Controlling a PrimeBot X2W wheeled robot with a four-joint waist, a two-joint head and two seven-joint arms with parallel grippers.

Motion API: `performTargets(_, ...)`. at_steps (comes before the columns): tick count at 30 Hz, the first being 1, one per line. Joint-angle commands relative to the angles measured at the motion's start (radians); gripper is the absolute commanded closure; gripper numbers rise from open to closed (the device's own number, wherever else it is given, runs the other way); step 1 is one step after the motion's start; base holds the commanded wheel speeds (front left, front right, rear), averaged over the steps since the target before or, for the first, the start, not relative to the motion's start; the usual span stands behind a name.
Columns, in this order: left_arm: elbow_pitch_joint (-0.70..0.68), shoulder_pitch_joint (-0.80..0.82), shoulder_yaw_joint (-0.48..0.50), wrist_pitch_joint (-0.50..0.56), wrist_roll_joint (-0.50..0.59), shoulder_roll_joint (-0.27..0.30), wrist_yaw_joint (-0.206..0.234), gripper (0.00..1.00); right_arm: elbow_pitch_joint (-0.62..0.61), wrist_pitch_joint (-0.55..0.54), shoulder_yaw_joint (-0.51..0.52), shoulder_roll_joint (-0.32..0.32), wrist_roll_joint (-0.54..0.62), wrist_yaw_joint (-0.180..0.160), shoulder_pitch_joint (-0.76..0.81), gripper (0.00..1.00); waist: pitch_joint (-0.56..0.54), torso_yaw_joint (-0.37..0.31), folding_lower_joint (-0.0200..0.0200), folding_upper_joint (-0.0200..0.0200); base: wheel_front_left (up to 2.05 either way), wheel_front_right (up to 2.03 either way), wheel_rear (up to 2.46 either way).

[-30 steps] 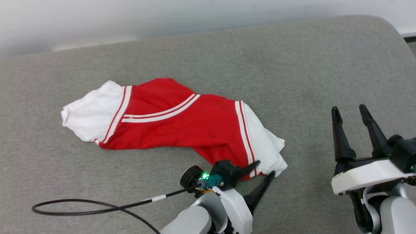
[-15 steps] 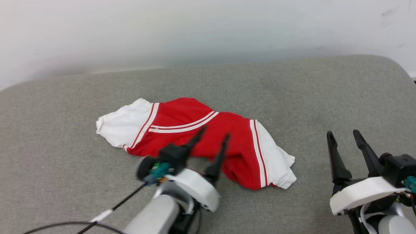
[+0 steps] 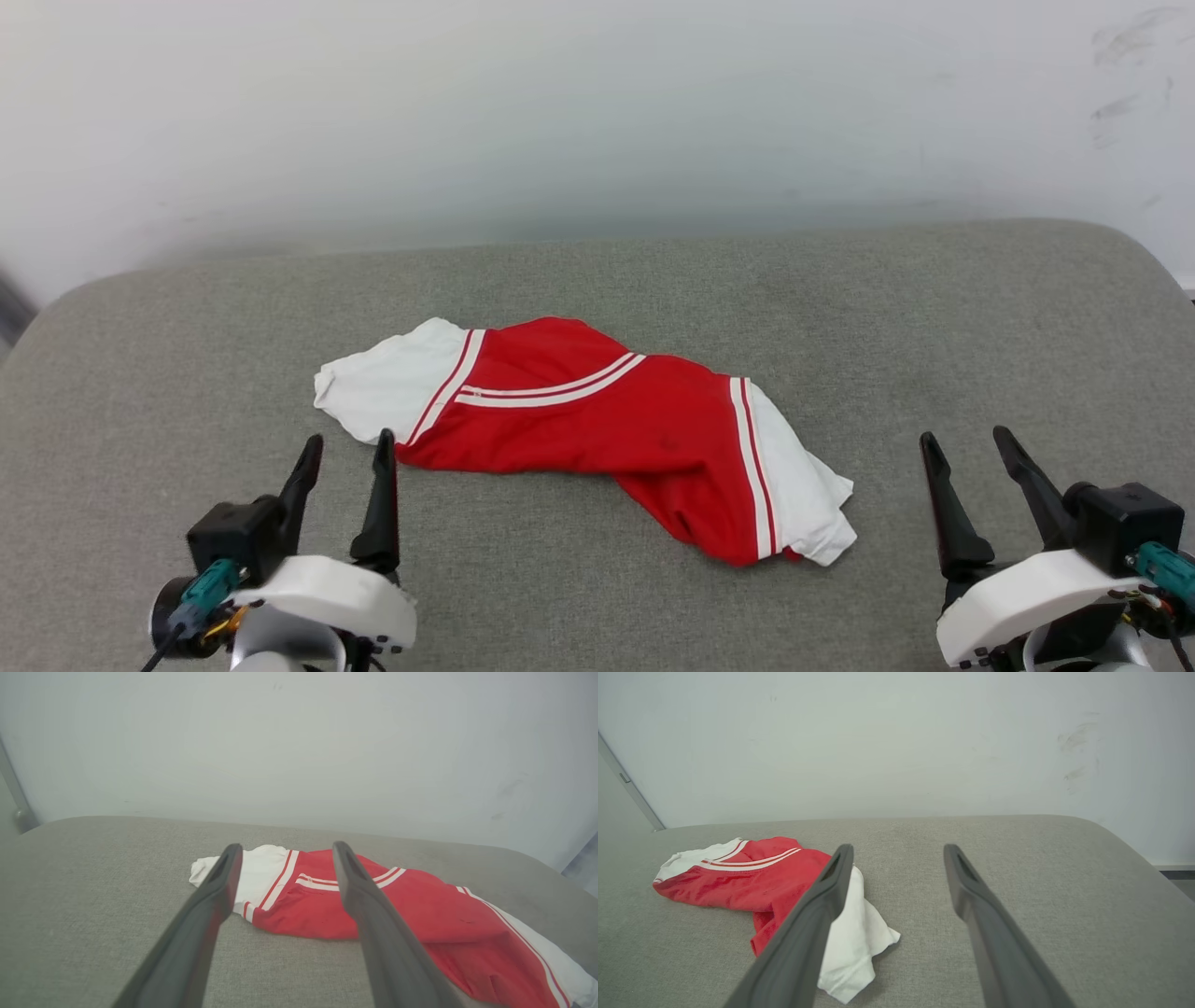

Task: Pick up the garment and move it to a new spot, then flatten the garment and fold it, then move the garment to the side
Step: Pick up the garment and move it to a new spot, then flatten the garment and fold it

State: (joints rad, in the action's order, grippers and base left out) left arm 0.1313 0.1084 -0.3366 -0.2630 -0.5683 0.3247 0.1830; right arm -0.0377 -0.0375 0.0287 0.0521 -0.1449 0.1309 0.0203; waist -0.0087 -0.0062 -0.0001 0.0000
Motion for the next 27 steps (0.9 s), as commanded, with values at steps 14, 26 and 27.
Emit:
performTargets(14,-0.051,-0.081,0.03,-0.002,0.001,0.013,-0.002,0.0,-0.02,-0.018,-0.023,-0.002,-0.017,0.0,0.035,0.0,-0.022,0.005,0.0001,0.0,0.0,0.0,0.0)
performTargets(26,-0.07,-0.033,0.018,-0.001,0.018,-0.009,0.008,0.0,0.098,-0.182,0.124,-0.003,-0.113,0.0,-0.045,0.0,0.033,0.041,0.0001,0.0,0.0,0.0,0.0)
performTargets(27,-0.072,-0.026,0.016,-0.001,0.021,-0.011,0.005,0.0,0.123,-0.224,0.147,-0.003,-0.121,0.0,-0.066,0.0,0.044,0.052,0.0001,0.0,0.0,0.0,0.0)
